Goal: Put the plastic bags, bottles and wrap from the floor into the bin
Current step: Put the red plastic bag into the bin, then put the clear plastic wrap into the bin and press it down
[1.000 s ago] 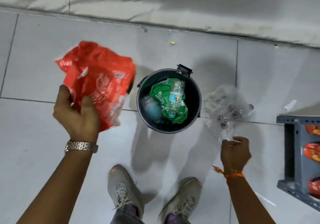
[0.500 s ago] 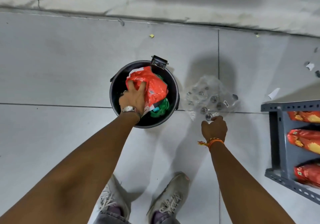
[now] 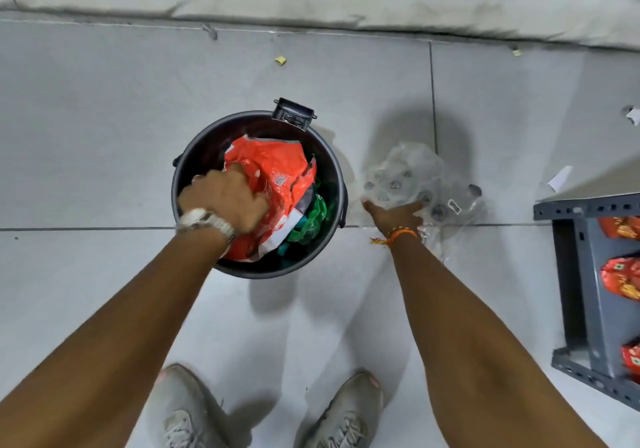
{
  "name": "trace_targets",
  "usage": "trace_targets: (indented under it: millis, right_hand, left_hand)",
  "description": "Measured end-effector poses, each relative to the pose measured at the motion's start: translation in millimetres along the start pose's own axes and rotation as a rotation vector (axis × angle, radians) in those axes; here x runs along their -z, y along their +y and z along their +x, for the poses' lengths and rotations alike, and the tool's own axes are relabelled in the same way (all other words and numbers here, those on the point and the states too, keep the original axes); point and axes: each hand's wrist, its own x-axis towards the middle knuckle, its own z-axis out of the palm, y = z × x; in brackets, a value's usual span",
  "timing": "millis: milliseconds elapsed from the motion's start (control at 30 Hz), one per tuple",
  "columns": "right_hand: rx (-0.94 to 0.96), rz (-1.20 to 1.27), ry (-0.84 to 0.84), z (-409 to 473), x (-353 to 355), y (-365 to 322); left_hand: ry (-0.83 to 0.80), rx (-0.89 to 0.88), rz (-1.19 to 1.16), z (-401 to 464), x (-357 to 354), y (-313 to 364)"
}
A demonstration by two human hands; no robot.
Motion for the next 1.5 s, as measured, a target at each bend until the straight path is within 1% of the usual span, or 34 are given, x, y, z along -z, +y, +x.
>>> trace_targets:
  millis: [33, 67, 133, 167, 233, 300, 333, 367, 400, 433, 500, 567, 600, 633, 733, 800, 833, 900, 933, 967, 1033, 1133, 1200, 1300, 1367, 1467, 1500]
  right_hand:
    - [0.022, -0.075, -0.039, 0.6, -5.2, 0.6]
    - [0.051, -0.148, -0.038, 0.3, -12.1, 2.4]
    - [0.107, -0.240, 0.039, -2.2, -25.6, 8.4]
    - [0.136, -0.276, 0.078, -6.1, -27.0, 10.6]
    - [0.152, -0.223, 0.128, -29.7, -22.2, 9.7]
    - [0.194, 0.002, 0.204, -42.5, -9.8, 7.8]
    - [0.212, 0.157, 0.238, -48.5, -2.7, 7.6]
    - [0.220, 0.311, 0.280, -56.5, 6.5, 8.0]
    - [0.233, 0.449, 0.329, -66.5, 16.0, 6.8]
    - [0.257, 0.585, 0.376, -80.3, 29.2, 4.8]
    - [0.346, 0.820, 0.414, -106.2, 50.7, 4.3]
    - [0.515, 0.980, 0.348, -143.8, 75.6, -5.5]
    - [0.608, 1.012, 0.307, -159.9, 81.3, -12.5]
    - [0.697, 0.978, 0.292, -176.7, 81.1, -22.8]
    - [0.881, 0.630, 0.363, -225.1, 48.7, -55.6]
    - [0.954, 0.419, 0.271, -248.4, 17.6, -70.0]
    - [0.979, 0.260, 0.230, -254.0, 4.5, -74.5]
    - [0.900, -0.144, 0.155, -253.8, -17.7, -80.0]
    - [0.849, -0.281, 0.092, -253.4, -25.4, -83.2]
    - [0.818, -0.358, 0.026, -251.9, -33.7, -86.0]
    - [0.771, -0.448, -0.070, -244.4, -46.4, -92.1]
    - [0.631, -0.535, -0.189, -226.5, -63.0, -98.4]
    - [0.657, -0.624, -0.246, -217.2, -69.0, -100.6]
    - [0.706, -0.662, -0.318, -200.6, -77.7, -99.4]
    - [0.740, -0.714, -0.283, -189.0, -84.2, -98.1]
    - [0.858, -0.918, -0.136, -178.8, -90.4, -94.3]
    - [0.880, -0.966, -0.118, -176.5, -90.5, -92.0]
  left_hand:
    - [0.096, -0.012, -0.065, -9.9, 5.0, -8.5]
    - [0.221, -0.048, -0.114, -19.0, 7.3, -18.0]
    - [0.450, -0.155, -0.165, -29.3, 9.3, -36.9]
    - [0.520, -0.181, -0.192, -31.2, 7.2, -43.3]
    - [0.581, -0.107, -0.290, -42.4, 12.5, -63.9]
    - [0.647, 0.073, -0.538, -43.1, 5.9, -75.7]
    - [0.643, 0.174, -0.701, -41.2, -1.4, -79.4]
    - [0.603, 0.271, -0.873, -38.3, -10.0, -81.1]
    - [0.533, 0.340, -1.011, -32.4, -15.8, -83.4]
    - [0.443, 0.374, -1.100, -30.0, -15.1, -85.9]
    - [0.297, 0.331, -1.102, -29.0, -18.0, -85.4]
    - [0.232, 0.278, -1.035, -40.4, -1.5, -81.3]
    - [0.217, 0.270, -1.015, -43.5, 4.3, -77.9]
    - [0.201, 0.277, -1.004, -44.9, 9.4, -74.9]
    - [0.176, 0.340, -0.980, -48.1, 18.0, -68.8]
    - [0.165, 0.365, -0.985, -50.2, 22.2, -69.0]
    - [0.159, 0.371, -0.987, -51.5, 23.6, -69.5]
    - [0.137, 0.393, -1.005, -51.9, 26.4, -70.1]
    - [0.129, 0.404, -1.017, -50.9, 27.7, -70.4]
    - [0.125, 0.411, -1.029, -51.0, 27.0, -71.3]
    - [0.127, 0.406, -1.040, -50.7, 24.4, -71.7]
    - [0.180, 0.369, -1.058, -49.2, 14.7, -71.4]
    - [0.222, 0.359, -1.046, -48.6, 7.7, -69.7]
    - [0.257, 0.397, -1.037, -47.7, 2.6, -65.9]
    - [0.276, 0.415, -1.036, -47.3, -0.5, -64.6]
    - [0.331, 0.401, -1.040, -46.0, -7.9, -64.3]
    - [0.350, 0.393, -1.035, -46.8, -9.1, -62.8]
